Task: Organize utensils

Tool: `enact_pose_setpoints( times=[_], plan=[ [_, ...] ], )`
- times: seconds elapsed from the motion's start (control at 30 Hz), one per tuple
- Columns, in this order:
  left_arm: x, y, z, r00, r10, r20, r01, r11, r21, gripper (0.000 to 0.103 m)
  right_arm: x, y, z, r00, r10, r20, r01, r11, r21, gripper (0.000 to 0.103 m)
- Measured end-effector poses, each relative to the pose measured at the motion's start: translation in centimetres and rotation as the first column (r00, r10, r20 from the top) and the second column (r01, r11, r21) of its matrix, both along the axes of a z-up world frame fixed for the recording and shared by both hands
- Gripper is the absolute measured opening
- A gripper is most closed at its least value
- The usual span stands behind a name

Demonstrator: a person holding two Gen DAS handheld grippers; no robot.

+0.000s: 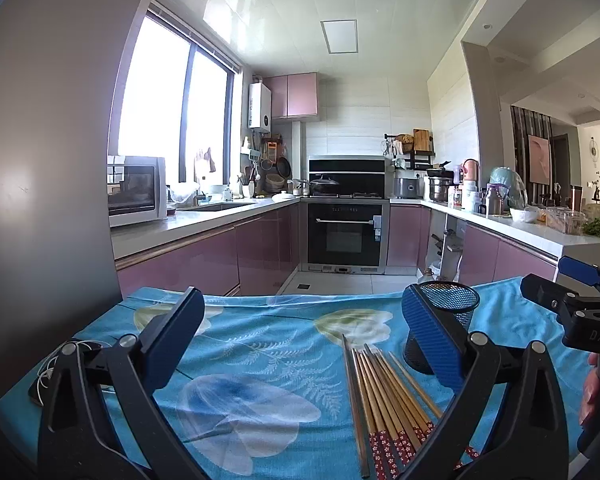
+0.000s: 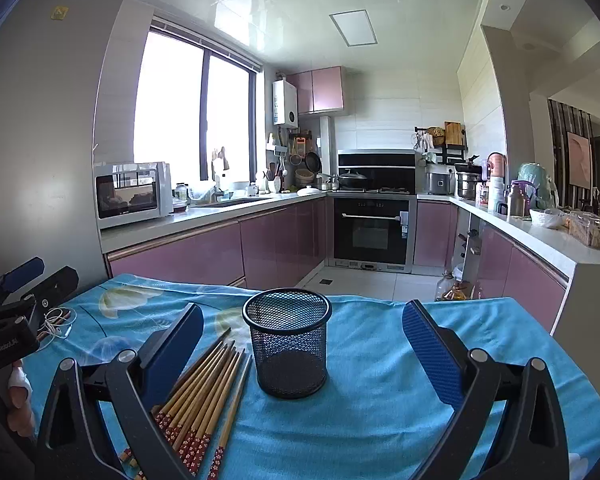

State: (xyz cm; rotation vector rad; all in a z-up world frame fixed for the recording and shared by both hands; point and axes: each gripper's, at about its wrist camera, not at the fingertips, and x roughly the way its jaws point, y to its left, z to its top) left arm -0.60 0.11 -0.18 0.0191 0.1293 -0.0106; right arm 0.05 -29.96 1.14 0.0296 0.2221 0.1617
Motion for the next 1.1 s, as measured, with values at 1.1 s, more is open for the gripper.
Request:
enact_pose_setpoints(
  times=[1.1],
  plan=[
    [-0.33, -0.06, 0.33, 1.0, 0.002, 0.018, -0.002, 1.0, 0.007, 0.097, 0.15, 0.05, -0.02, 1.0, 0.004, 0.002, -0.004, 1.0, 0.004, 0.096]
  ],
)
